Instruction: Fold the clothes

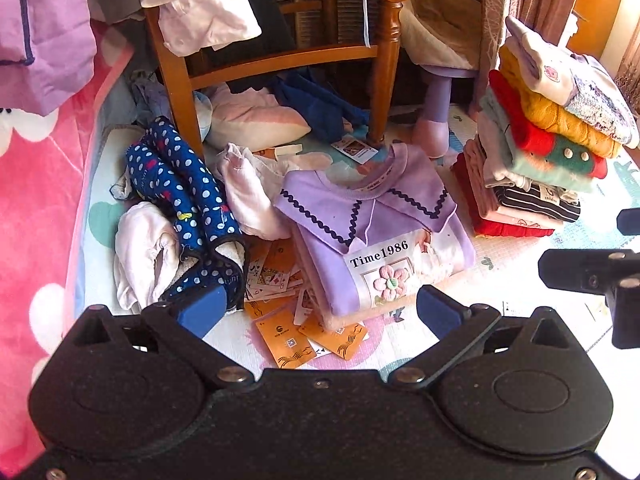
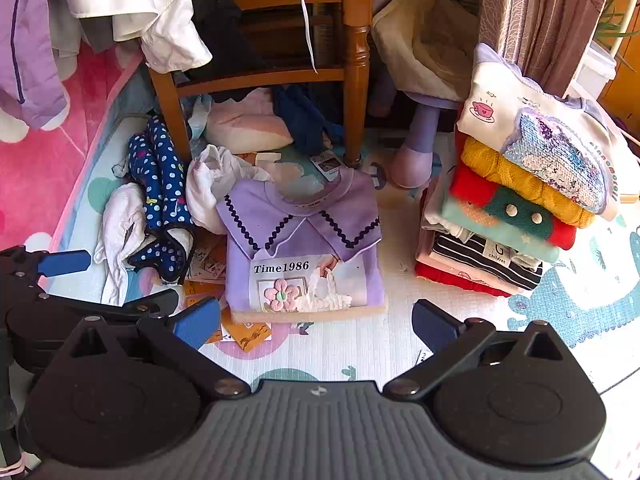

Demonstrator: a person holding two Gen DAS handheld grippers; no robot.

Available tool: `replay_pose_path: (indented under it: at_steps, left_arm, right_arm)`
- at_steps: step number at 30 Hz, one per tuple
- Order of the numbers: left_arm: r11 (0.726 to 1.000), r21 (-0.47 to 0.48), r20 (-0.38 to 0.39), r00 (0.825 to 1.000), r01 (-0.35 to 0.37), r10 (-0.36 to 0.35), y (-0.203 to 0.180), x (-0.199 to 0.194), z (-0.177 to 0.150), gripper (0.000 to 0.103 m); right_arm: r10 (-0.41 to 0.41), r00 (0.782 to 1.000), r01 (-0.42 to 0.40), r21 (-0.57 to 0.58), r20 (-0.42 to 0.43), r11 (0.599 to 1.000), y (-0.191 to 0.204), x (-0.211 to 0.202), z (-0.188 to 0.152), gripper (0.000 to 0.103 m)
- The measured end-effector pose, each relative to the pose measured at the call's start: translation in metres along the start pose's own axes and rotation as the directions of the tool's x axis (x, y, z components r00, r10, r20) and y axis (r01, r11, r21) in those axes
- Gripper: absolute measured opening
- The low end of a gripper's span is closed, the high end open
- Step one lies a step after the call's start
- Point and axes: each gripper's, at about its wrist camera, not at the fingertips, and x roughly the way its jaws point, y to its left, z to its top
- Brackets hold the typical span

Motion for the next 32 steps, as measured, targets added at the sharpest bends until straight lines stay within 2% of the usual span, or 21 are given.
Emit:
replay_pose_path:
  at_steps: [2,8,15,32]
  left_arm:
    - [1.000,0.008,0.016,1.000,-0.005,0.005,-0.001,-0.001,-0.001,0.103]
    - [1.000,-0.016,0.001,1.000,0.008,-0.008,0.003,0.002,-0.001,0.103]
    - [1.000,0.014,0.017,1.000,-0.006,0.006,-0.004,-0.002,-0.004,0.103]
    - [1.000,0.006,-0.003,1.000,-0.002,0.002,0.000,0.001,-0.008,0.103]
  right_arm:
    - [0.005,1.000,-0.005,0.005,-0.004,1.000,-0.001,0.001,0.001,0.101]
    - [0.001,1.000,-0.001,0.012,-0.021,1.000,-0.004,0.006,-0.002,0.101]
    - [-0.003,0.999,0.003,0.003,-0.045,1.000,-0.004,0.012,-0.003,0.101]
    - [0.004,0.995,-0.004,-0.002,-0.095,1.000,-0.006,0.024,-0.005,0.101]
